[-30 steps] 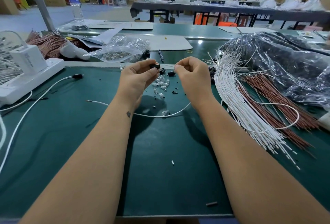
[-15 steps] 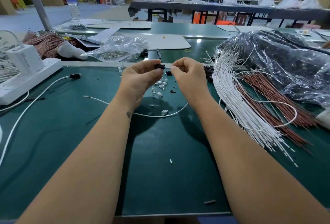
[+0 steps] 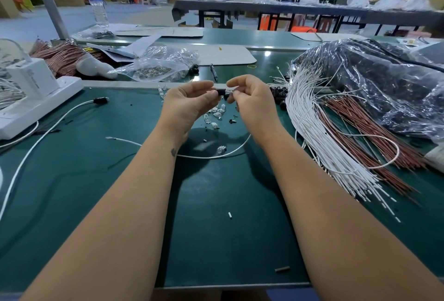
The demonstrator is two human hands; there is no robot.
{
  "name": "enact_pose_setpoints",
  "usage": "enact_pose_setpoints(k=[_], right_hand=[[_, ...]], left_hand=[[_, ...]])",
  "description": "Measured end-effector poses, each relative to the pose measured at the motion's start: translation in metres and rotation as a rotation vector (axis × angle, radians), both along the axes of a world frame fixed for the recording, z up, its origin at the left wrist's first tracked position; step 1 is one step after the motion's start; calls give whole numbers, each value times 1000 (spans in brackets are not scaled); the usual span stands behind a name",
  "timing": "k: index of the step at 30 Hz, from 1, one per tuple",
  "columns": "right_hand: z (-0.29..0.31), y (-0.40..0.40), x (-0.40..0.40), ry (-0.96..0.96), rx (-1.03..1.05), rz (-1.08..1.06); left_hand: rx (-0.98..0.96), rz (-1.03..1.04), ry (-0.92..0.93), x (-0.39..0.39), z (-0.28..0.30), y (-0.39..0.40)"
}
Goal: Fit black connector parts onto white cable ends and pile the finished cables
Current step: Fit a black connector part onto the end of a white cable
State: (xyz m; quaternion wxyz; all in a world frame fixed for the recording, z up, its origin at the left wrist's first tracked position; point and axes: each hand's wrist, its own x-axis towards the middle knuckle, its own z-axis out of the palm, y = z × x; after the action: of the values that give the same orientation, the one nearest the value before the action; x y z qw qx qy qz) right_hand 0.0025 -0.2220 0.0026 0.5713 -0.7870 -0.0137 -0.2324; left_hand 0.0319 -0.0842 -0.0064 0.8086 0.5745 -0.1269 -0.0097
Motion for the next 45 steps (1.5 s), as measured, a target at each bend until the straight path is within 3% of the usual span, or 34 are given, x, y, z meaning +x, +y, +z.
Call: enact_pose_setpoints(k=[8, 12, 17, 20, 22, 25, 28, 31, 34, 37, 39, 42, 45], right_hand=[[-2, 4, 1, 2, -76, 70], [-7, -2, 6, -7, -232, -61], [-10, -21, 9, 80, -240, -248], [-10, -22, 9, 90, -231, -245], [-10, -18, 9, 68, -268, -219], [-11, -7, 7, 3, -325, -140], [-9, 0, 2, -56, -403, -52], [-7, -3, -1, -30, -564, -102], [-6, -10, -1, 55, -638, -186], [-9, -13, 0, 120, -633, -185], [-10, -12, 0, 95, -569, -132], [-9, -7, 2, 0, -489, -42], [-12, -5, 4, -52, -463, -6]], left_hand=[[-2, -27, -25, -1, 0, 1], [62, 162, -38, 4, 0, 8], [460, 879, 24, 24, -3, 42], [677, 970, 72, 26, -7, 54], [902, 1012, -122, 21, -7, 49], [936, 791, -643, 9, -1, 23], [975, 463, -826, 0, -2, 2], [1085, 600, -780, 5, -5, 10], [1260, 811, -505, 10, -7, 26], [1371, 847, -250, 11, -13, 35], [1371, 847, -288, 12, -12, 34], [1189, 583, -594, 10, -7, 16], [918, 263, -536, -2, -6, -5]])
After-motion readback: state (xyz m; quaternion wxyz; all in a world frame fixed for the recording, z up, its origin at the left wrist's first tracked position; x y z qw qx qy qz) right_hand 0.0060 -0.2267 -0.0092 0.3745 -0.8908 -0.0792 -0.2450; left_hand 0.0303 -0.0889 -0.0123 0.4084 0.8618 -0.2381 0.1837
